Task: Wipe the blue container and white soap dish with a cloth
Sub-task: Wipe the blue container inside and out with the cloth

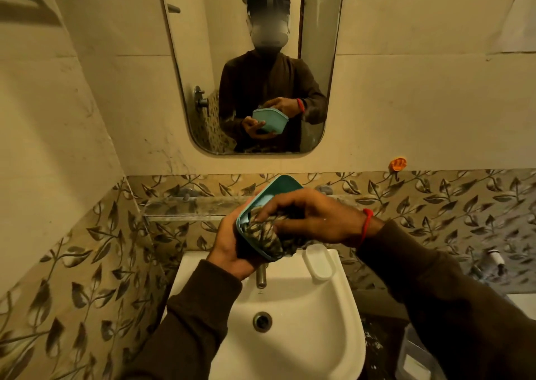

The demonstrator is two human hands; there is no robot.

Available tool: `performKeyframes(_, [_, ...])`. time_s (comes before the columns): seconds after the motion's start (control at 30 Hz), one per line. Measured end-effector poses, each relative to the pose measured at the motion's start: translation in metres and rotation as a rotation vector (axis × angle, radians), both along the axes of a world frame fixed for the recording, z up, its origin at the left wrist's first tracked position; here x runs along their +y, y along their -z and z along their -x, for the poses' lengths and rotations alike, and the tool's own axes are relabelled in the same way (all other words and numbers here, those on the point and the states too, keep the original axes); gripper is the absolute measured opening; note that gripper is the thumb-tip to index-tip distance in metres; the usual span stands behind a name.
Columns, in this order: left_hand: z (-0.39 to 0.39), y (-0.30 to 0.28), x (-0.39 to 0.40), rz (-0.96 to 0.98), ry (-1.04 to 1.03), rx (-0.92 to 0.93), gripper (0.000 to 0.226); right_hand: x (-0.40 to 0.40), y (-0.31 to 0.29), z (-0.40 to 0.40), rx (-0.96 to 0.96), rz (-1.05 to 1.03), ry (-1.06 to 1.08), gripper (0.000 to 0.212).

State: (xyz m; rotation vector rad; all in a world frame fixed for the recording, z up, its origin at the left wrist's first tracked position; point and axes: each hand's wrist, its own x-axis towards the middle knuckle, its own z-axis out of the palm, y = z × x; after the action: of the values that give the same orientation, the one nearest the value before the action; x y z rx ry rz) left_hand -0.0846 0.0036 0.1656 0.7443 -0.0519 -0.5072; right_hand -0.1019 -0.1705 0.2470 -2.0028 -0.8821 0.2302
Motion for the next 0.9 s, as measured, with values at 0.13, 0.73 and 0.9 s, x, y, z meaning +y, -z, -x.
performKeyframes(0.13, [-0.001,-0.005,-0.003,-0.022,-0.051,0.135,0.053,0.001,-0.007,-0.005,-0.069,-0.117,0.043,0.02])
performKeyframes(0.73, [0.001,-0.018,-0.022,-0.157,-0.096,0.037,0.048,0.01,0.005,-0.019,-0.916,0.737,0.564,0.037])
performKeyframes(0.9, [-0.003,-0.019,-0.014,-0.223,-0.138,-0.008,0.032,0.016,0.003,-0.021,-0.854,0.85,0.461,0.038])
